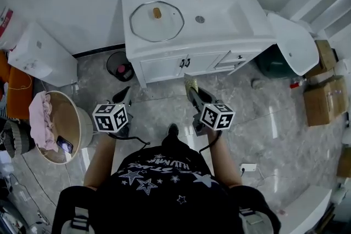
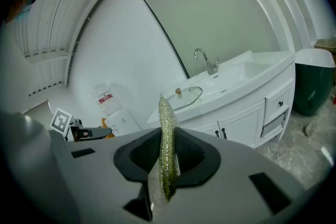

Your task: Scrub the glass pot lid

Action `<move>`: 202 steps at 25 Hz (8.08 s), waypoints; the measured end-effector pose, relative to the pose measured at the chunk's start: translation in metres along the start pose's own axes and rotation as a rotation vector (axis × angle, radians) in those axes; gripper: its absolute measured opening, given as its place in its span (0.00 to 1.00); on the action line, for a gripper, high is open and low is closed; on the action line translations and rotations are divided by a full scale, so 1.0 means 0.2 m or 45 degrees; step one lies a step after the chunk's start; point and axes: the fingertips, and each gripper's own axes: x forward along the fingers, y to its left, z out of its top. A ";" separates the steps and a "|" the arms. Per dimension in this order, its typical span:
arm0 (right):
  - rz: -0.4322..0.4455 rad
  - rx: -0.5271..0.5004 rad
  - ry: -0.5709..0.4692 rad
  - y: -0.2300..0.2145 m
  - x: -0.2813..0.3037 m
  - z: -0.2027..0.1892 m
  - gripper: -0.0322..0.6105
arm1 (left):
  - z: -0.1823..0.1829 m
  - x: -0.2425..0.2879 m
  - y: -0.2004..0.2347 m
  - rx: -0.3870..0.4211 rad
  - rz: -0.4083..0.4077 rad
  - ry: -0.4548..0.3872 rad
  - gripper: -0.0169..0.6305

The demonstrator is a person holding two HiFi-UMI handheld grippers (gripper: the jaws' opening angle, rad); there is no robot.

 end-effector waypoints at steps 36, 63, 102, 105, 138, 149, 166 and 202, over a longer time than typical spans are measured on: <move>0.091 -0.042 0.034 -0.56 0.66 0.61 0.16 | 0.56 0.84 0.06 0.022 0.075 -0.055 0.04; 0.072 -0.827 0.277 -0.59 1.99 1.24 0.16 | 1.13 1.52 0.69 -0.018 -0.062 -0.027 0.04; 0.488 -1.215 0.515 -0.53 1.95 0.96 0.16 | 0.95 1.37 0.56 -0.175 0.285 -0.072 0.04; 0.524 -1.231 0.527 -0.50 1.88 0.91 0.16 | 0.93 1.35 0.53 -0.195 0.307 -0.078 0.04; 0.859 -1.203 0.647 -0.33 1.49 0.69 0.16 | 0.61 1.15 0.32 -0.329 0.552 -0.098 0.04; 0.556 -1.083 0.547 -0.43 1.78 1.08 0.16 | 0.75 1.15 0.52 -0.308 0.523 -0.131 0.04; 0.055 -0.749 0.543 -0.58 1.81 0.91 0.16 | 0.83 1.17 0.78 -0.227 0.343 -0.035 0.04; 0.247 -0.623 0.527 0.07 1.80 0.57 0.17 | 0.73 1.04 0.84 -0.239 0.318 -0.002 0.04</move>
